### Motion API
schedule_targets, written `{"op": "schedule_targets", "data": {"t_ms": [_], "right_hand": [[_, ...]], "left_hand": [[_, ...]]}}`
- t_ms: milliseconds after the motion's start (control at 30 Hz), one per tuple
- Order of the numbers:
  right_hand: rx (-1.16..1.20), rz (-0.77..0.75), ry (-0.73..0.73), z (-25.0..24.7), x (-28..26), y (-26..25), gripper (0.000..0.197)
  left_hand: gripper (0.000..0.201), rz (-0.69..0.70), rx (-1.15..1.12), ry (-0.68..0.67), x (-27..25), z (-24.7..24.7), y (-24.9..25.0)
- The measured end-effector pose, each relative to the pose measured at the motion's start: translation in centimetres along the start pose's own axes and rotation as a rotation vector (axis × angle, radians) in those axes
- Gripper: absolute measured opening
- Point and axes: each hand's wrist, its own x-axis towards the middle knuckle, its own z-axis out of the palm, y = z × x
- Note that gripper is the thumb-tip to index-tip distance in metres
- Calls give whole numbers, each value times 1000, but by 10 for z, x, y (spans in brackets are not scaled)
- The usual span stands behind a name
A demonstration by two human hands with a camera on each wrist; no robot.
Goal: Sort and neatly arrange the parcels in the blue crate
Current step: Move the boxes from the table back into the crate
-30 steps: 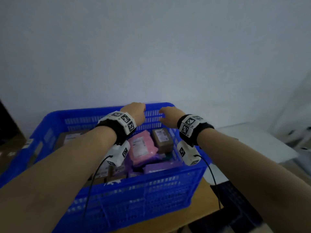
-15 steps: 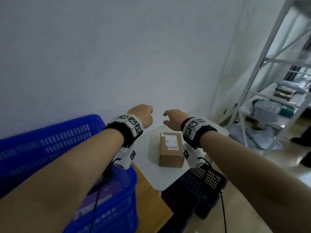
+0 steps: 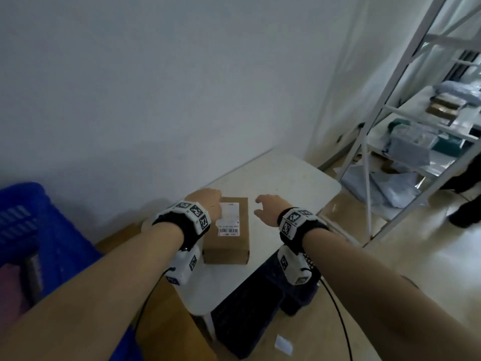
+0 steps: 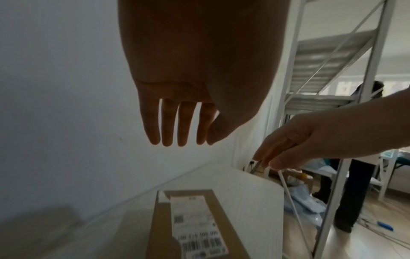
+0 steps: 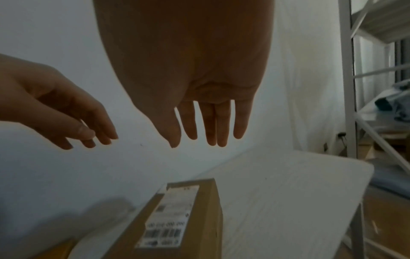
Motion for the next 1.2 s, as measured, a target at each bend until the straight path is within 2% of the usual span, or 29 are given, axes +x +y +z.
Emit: {"op": "schedule_targets", "data": {"t_ms": [133,233,367,500,633,767,900,1200], "right_hand": [[66,11,-103,35,29,16,49],[151,33,-151,61,45,22,54],[289,103,-200,91,57,26,62],[405,188,-260,110,60,27,69],[511,197,-279,122,57,25,64],[783,223,-240,128,54,21,64],[879,195,-175,122,51,18,78],[1216,197,-66,76,-11,19,67]], "left_hand": [[33,-63,-113,-46,28,46,-11],[28,-125,-162,-104,37,77,-17],[37,-232,-250,-189,40,113,-30],[45,-326,-351,-257,40,137,-37],[55,-396,-500,-300,37,152,-40],[52,-413,-637,-247,26,155,-34],[47,-418,-788,-164,13,155,-29],[46,-339,-983,44,-34,105,-11]]}}
